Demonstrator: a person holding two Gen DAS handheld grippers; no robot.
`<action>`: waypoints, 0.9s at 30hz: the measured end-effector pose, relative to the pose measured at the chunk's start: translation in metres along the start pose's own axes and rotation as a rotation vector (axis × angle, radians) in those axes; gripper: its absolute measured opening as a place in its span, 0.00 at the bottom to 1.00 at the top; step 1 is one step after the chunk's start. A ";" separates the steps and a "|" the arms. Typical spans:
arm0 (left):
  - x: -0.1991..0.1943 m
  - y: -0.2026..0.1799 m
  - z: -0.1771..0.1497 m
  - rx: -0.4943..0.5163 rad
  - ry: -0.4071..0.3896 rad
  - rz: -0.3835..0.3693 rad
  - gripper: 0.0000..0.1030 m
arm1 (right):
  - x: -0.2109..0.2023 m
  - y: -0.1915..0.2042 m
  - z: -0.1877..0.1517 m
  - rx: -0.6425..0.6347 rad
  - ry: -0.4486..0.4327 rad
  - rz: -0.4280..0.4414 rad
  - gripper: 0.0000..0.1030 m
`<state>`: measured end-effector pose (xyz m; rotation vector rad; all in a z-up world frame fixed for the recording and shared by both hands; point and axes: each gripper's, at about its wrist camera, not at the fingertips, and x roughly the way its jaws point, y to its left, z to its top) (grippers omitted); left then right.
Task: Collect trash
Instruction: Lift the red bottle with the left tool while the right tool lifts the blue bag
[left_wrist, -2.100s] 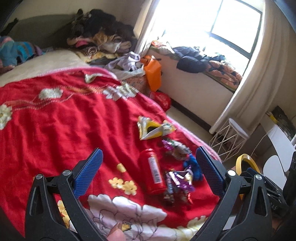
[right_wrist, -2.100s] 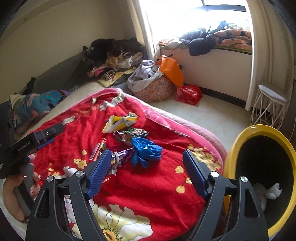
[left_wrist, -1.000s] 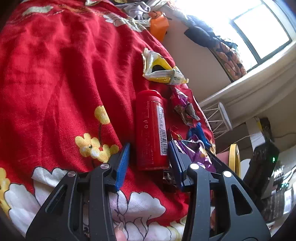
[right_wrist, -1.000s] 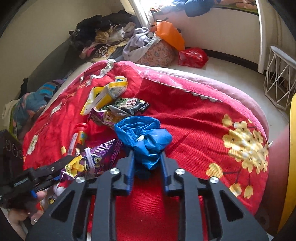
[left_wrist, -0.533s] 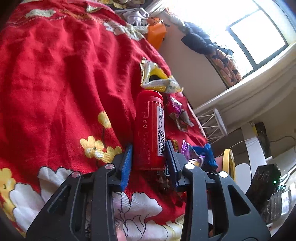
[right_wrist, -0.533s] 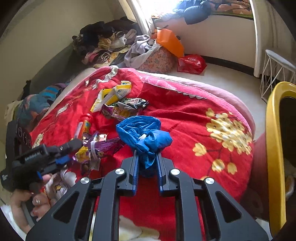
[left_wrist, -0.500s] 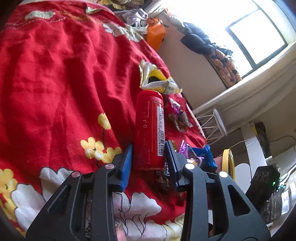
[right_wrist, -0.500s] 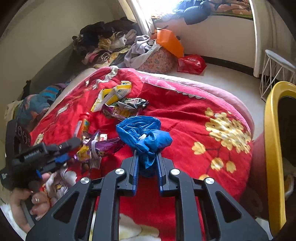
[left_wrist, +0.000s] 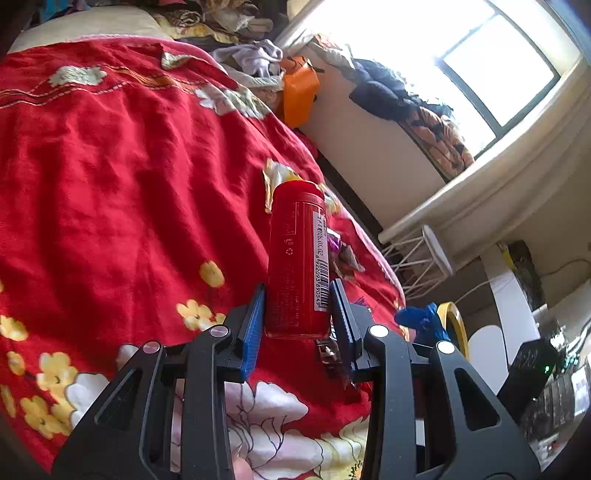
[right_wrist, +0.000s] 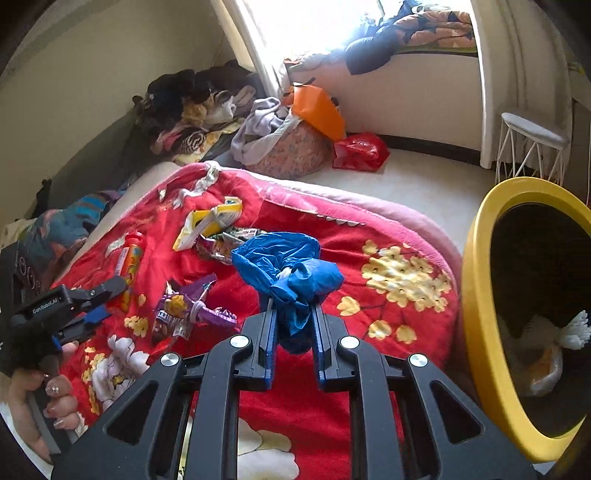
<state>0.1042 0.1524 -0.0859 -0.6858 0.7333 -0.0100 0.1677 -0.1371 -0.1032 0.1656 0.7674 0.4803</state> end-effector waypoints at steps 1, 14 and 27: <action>-0.003 0.001 0.002 0.000 -0.008 0.001 0.27 | -0.003 0.000 0.000 -0.001 -0.004 0.002 0.15; -0.024 -0.027 0.005 0.081 -0.059 -0.001 0.27 | -0.033 0.014 0.007 -0.051 -0.060 0.050 0.15; -0.027 -0.072 -0.008 0.191 -0.062 -0.042 0.27 | -0.070 0.010 0.015 -0.054 -0.129 0.067 0.15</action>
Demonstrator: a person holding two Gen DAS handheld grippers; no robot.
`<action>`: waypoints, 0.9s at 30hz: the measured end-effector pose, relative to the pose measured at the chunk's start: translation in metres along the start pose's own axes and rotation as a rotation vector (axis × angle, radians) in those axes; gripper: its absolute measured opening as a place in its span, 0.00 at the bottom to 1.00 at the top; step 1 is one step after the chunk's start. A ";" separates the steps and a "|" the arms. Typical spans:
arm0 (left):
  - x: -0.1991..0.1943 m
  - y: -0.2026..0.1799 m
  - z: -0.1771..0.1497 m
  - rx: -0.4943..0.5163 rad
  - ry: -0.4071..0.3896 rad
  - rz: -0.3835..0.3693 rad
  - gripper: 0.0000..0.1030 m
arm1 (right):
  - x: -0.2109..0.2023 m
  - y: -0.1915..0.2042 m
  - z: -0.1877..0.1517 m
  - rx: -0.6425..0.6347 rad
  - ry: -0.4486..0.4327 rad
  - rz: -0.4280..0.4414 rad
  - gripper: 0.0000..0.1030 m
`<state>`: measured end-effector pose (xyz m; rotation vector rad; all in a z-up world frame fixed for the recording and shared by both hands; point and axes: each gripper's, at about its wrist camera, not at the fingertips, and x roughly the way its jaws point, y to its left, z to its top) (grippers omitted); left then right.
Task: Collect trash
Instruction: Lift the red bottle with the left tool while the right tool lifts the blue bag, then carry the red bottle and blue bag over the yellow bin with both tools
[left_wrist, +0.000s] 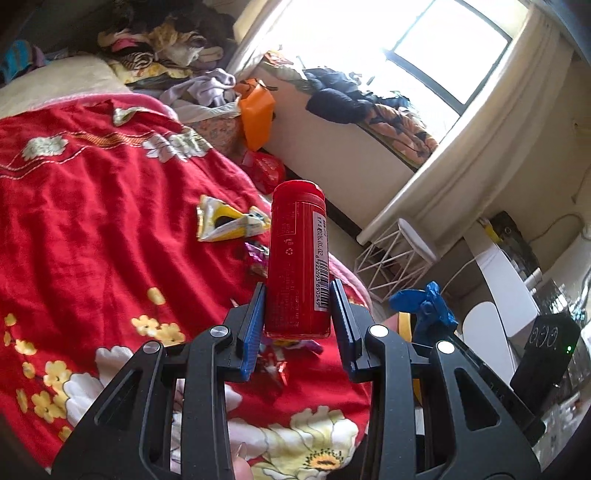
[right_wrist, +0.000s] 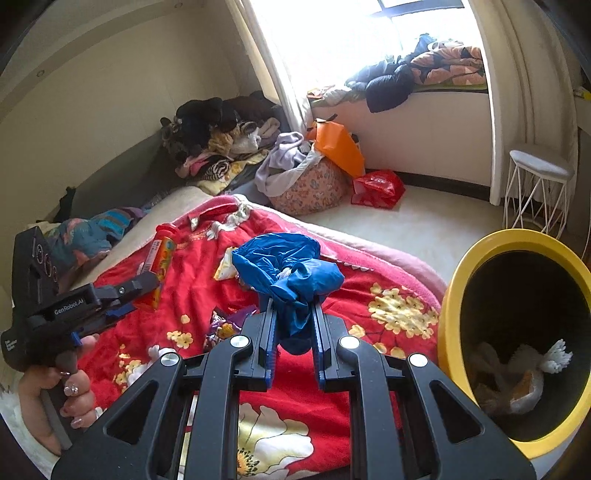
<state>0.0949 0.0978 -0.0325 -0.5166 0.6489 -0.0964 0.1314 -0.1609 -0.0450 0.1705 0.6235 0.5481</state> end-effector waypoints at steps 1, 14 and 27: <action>0.001 -0.004 -0.001 0.008 0.001 -0.004 0.27 | -0.003 -0.002 0.000 0.002 -0.004 -0.001 0.15; 0.006 -0.036 -0.008 0.074 0.016 -0.041 0.27 | -0.034 -0.030 0.002 0.050 -0.056 -0.044 0.15; 0.021 -0.076 -0.027 0.135 0.058 -0.100 0.27 | -0.060 -0.074 0.001 0.120 -0.111 -0.139 0.15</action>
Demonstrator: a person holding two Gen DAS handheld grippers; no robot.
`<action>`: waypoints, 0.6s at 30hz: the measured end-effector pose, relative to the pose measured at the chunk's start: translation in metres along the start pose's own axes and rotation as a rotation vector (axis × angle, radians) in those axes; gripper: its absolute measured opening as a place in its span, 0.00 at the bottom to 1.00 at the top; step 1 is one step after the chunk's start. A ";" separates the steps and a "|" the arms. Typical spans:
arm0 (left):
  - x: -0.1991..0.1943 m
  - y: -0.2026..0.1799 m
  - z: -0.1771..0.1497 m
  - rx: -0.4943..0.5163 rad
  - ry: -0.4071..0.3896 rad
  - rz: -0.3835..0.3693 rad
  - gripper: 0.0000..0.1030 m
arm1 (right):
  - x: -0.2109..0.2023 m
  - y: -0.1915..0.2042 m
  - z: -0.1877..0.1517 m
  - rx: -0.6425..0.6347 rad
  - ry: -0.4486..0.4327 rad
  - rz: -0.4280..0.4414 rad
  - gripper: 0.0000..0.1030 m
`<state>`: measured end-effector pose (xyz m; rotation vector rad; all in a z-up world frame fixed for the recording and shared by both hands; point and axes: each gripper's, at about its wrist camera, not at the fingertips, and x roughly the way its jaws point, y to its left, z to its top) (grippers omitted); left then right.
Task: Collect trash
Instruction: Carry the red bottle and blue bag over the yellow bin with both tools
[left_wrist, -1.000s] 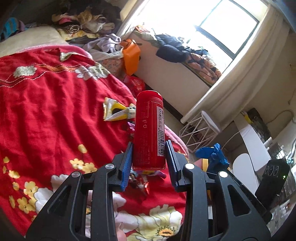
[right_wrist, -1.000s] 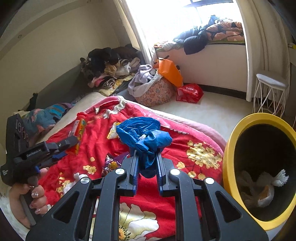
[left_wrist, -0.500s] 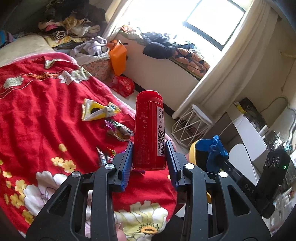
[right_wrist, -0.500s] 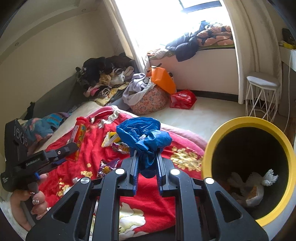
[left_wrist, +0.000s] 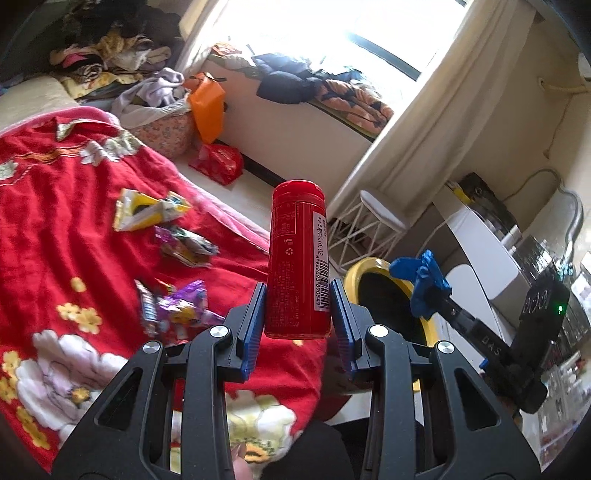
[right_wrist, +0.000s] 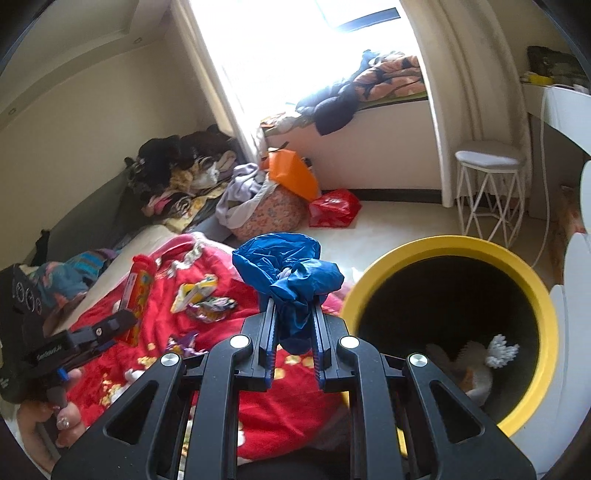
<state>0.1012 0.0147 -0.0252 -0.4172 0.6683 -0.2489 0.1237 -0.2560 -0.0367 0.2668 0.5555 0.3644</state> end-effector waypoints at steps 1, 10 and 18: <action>0.003 -0.004 -0.001 0.006 0.005 -0.006 0.27 | -0.002 -0.003 0.000 0.003 -0.005 -0.010 0.15; 0.019 -0.032 -0.010 0.043 0.037 -0.048 0.27 | -0.011 -0.035 0.000 0.035 -0.036 -0.098 0.15; 0.033 -0.052 -0.016 0.077 0.065 -0.073 0.27 | -0.018 -0.064 -0.002 0.077 -0.049 -0.152 0.15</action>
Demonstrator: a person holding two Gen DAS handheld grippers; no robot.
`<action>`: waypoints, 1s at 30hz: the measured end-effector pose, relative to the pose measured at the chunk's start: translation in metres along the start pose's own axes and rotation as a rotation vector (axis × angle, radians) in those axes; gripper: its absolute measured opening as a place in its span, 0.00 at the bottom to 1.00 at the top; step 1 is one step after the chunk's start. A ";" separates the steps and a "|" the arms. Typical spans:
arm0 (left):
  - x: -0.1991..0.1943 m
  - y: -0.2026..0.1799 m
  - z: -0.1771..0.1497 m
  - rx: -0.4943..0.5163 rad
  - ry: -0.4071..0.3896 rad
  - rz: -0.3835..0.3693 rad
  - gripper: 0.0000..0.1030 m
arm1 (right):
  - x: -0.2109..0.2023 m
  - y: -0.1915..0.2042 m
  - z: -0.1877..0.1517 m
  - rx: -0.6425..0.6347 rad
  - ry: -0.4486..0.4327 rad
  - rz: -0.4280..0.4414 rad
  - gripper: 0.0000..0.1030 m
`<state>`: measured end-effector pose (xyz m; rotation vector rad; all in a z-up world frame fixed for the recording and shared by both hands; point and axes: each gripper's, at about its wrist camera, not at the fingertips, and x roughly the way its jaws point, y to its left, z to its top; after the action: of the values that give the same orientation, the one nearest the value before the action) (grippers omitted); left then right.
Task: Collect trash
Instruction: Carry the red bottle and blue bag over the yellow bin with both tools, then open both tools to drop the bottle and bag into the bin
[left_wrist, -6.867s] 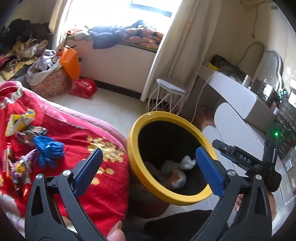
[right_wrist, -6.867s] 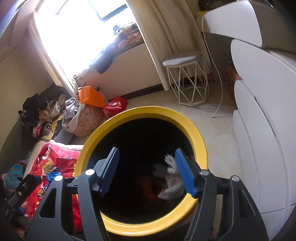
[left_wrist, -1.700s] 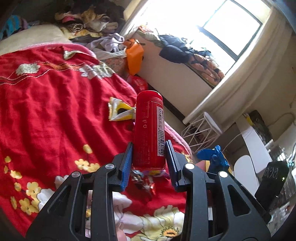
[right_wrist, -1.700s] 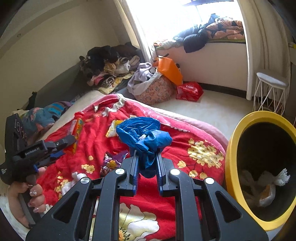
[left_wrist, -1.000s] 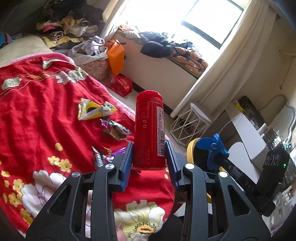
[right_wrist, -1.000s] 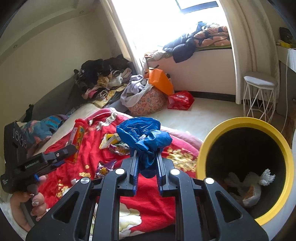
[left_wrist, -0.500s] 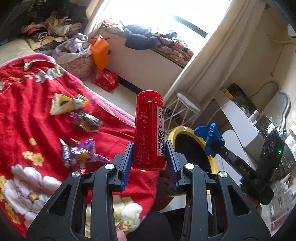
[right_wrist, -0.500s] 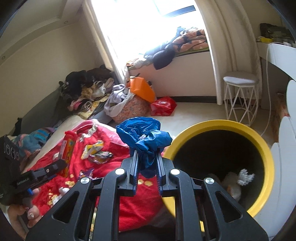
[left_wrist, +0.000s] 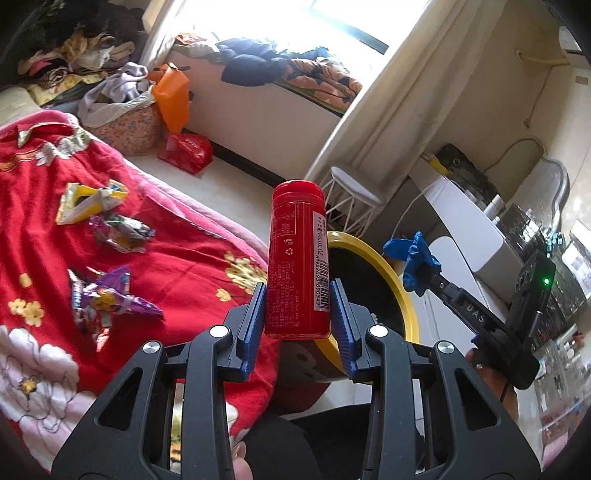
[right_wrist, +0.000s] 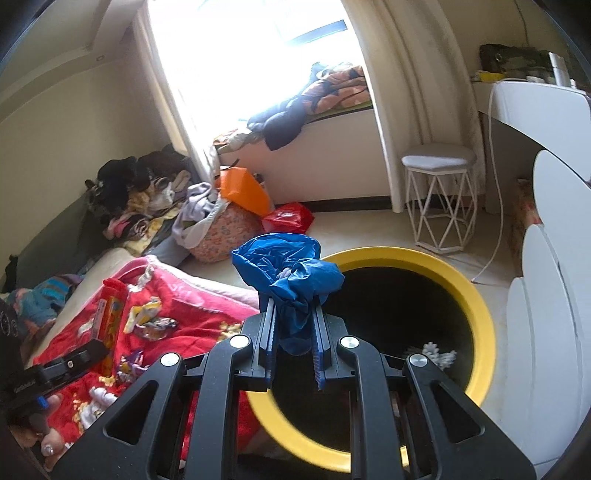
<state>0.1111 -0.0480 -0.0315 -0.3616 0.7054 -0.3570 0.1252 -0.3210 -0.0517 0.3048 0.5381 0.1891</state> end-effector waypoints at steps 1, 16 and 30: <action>0.003 -0.003 -0.001 0.007 0.004 -0.003 0.27 | 0.001 -0.002 0.000 0.004 0.001 -0.007 0.15; 0.044 -0.041 -0.009 0.090 0.077 -0.047 0.27 | 0.005 -0.046 -0.008 0.092 0.030 -0.105 0.15; 0.098 -0.070 -0.020 0.148 0.174 -0.058 0.27 | 0.020 -0.077 -0.019 0.149 0.103 -0.129 0.15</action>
<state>0.1531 -0.1561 -0.0694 -0.2125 0.8345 -0.4969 0.1396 -0.3836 -0.1023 0.4057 0.6732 0.0392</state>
